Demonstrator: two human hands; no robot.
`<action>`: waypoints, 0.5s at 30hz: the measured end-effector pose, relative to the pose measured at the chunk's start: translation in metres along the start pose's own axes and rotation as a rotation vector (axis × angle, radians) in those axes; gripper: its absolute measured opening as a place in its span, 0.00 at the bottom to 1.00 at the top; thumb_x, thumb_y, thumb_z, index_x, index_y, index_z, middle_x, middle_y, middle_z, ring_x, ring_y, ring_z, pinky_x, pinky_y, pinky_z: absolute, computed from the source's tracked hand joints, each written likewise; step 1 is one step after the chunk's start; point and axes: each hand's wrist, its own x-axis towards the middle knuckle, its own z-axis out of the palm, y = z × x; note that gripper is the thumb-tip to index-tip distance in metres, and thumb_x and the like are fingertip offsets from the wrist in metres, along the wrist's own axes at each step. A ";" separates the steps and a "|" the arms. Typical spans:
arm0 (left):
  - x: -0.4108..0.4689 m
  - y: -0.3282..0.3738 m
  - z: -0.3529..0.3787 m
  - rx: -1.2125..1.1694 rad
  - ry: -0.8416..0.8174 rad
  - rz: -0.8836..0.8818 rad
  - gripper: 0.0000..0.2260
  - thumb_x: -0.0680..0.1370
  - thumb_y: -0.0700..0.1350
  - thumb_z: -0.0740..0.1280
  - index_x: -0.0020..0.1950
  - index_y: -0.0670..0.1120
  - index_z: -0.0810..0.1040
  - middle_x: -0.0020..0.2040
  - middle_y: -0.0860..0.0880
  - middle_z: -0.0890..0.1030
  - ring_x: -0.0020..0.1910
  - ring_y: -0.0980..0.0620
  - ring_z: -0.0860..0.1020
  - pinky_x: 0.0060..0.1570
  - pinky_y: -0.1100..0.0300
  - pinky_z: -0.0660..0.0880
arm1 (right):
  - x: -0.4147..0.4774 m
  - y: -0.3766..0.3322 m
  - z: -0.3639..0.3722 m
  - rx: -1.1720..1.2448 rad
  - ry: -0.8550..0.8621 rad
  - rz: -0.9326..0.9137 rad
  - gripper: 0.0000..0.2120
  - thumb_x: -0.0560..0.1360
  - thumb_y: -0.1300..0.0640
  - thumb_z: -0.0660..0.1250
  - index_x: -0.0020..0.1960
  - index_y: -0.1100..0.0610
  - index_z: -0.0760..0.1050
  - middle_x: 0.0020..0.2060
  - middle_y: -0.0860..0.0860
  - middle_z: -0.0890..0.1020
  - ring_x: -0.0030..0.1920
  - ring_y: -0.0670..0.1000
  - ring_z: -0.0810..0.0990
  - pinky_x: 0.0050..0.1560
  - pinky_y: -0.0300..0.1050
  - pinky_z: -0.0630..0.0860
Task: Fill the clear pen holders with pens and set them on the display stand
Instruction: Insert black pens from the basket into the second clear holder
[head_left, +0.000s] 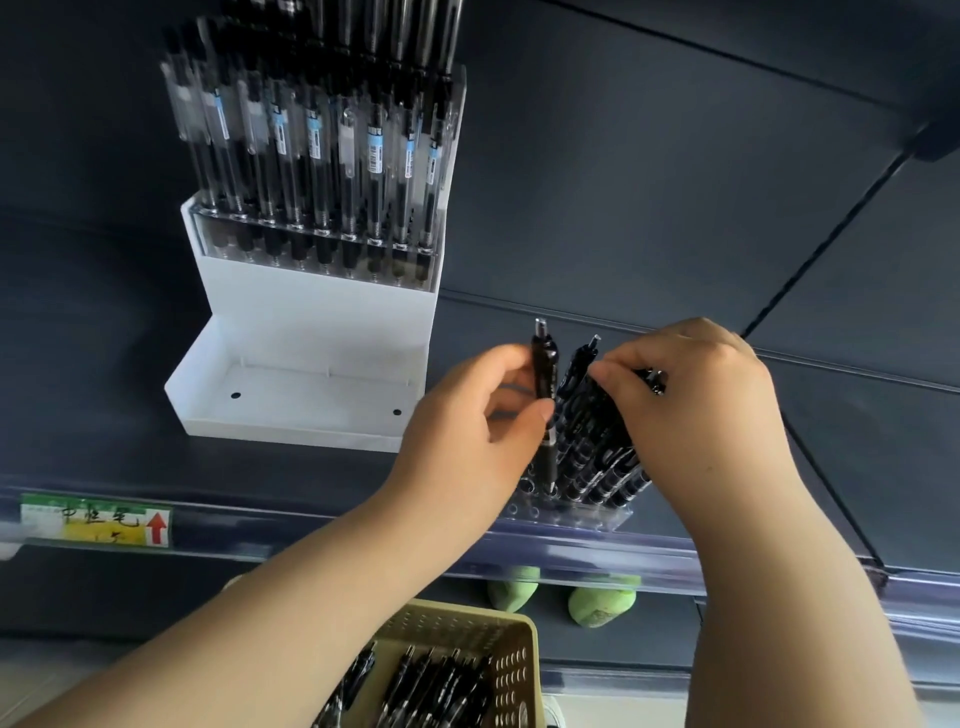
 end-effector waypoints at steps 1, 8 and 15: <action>-0.001 0.000 0.002 0.001 -0.015 0.016 0.16 0.76 0.37 0.67 0.51 0.61 0.74 0.46 0.56 0.80 0.45 0.60 0.80 0.46 0.69 0.75 | 0.001 0.001 0.001 0.011 -0.004 0.004 0.04 0.73 0.55 0.70 0.44 0.51 0.83 0.47 0.52 0.79 0.54 0.56 0.73 0.49 0.40 0.64; 0.000 -0.009 0.011 0.043 -0.072 0.075 0.18 0.75 0.35 0.67 0.52 0.60 0.73 0.45 0.59 0.79 0.45 0.62 0.79 0.46 0.71 0.75 | 0.001 0.003 0.002 0.104 0.014 0.009 0.05 0.74 0.55 0.68 0.44 0.50 0.83 0.44 0.48 0.76 0.51 0.55 0.75 0.48 0.41 0.66; -0.003 -0.022 0.019 0.274 -0.161 0.040 0.14 0.77 0.43 0.66 0.62 0.50 0.72 0.50 0.57 0.77 0.48 0.61 0.76 0.53 0.63 0.75 | 0.002 0.004 -0.007 0.141 0.093 0.033 0.08 0.77 0.55 0.63 0.50 0.52 0.81 0.42 0.45 0.74 0.48 0.50 0.73 0.46 0.37 0.62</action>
